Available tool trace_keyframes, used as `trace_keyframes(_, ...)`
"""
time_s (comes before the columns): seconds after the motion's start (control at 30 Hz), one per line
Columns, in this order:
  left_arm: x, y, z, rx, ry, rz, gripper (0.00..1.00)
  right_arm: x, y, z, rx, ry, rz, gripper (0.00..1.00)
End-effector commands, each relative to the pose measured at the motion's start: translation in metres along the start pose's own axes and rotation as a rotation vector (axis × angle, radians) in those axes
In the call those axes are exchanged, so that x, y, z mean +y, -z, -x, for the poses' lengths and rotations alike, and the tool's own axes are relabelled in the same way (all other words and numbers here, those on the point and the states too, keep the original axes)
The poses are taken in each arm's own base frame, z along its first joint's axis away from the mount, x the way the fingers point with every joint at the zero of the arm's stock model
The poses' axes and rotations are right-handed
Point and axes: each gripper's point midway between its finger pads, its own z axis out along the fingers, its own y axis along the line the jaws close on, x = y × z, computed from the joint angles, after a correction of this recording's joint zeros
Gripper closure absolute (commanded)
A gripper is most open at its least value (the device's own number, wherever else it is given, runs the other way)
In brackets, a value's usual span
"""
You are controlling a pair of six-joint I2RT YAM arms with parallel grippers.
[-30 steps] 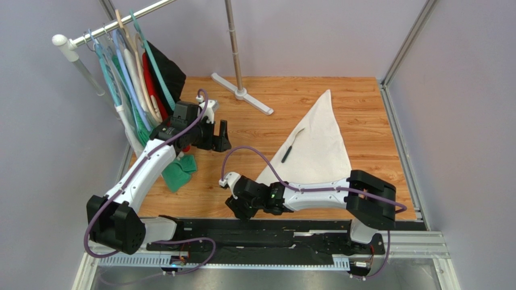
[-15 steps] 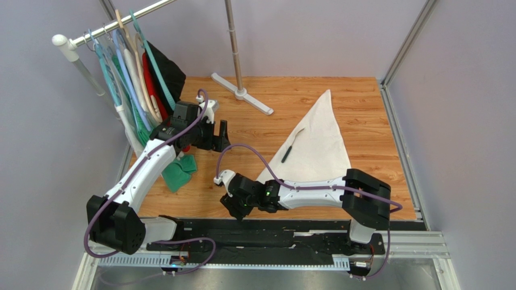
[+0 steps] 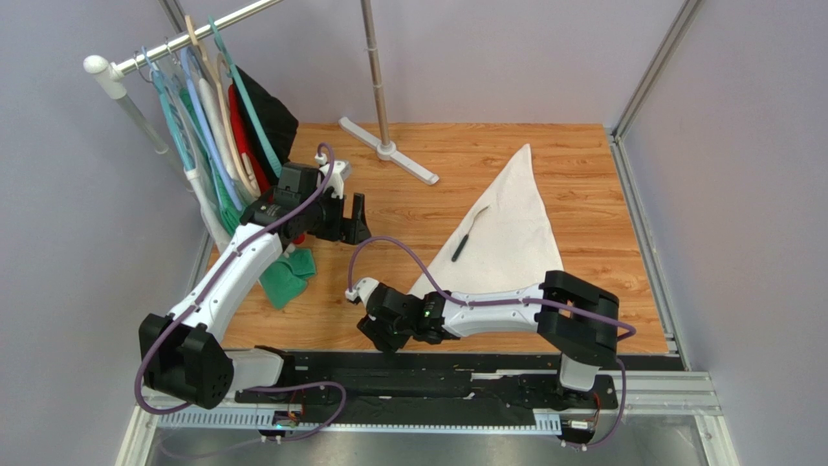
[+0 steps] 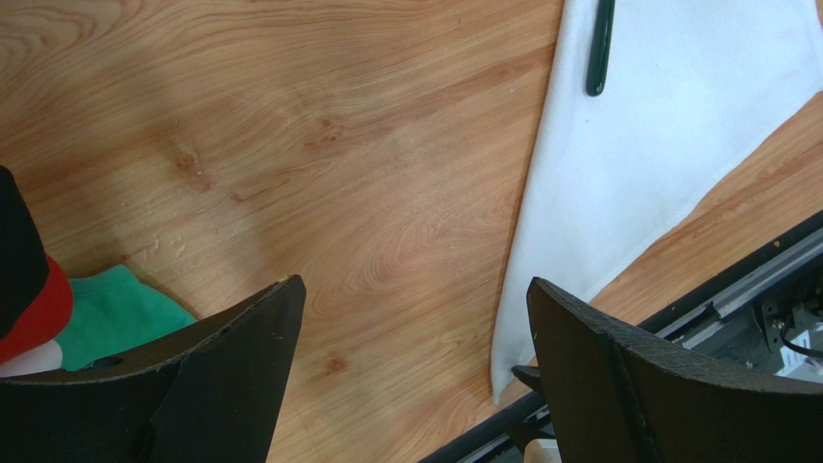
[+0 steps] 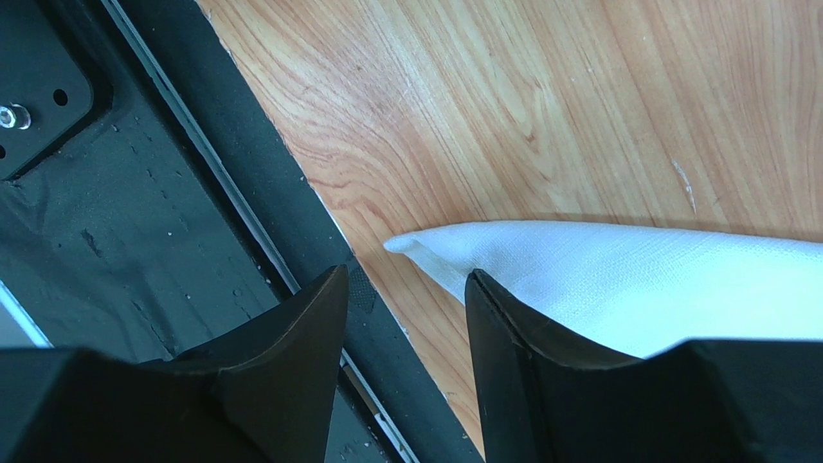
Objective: Fold the napkin, place the utensils inside, and roll it up
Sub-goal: Fold the napkin
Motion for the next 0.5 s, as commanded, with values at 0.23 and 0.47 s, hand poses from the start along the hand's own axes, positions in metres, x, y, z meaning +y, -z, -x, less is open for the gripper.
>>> trace_keyframes(0.23, -0.002, 0.002, -0.003, 0.001, -0.013, -0.023, 0.05, 0.002, 0.025, 0.048, -0.122, 0.017, -0.015, 0.48)
trace_keyframes(0.47, -0.003, 0.0, -0.004, 0.008, -0.014, -0.029, 0.05, -0.003, 0.001, 0.038, -0.078, 0.028, -0.04, 0.48)
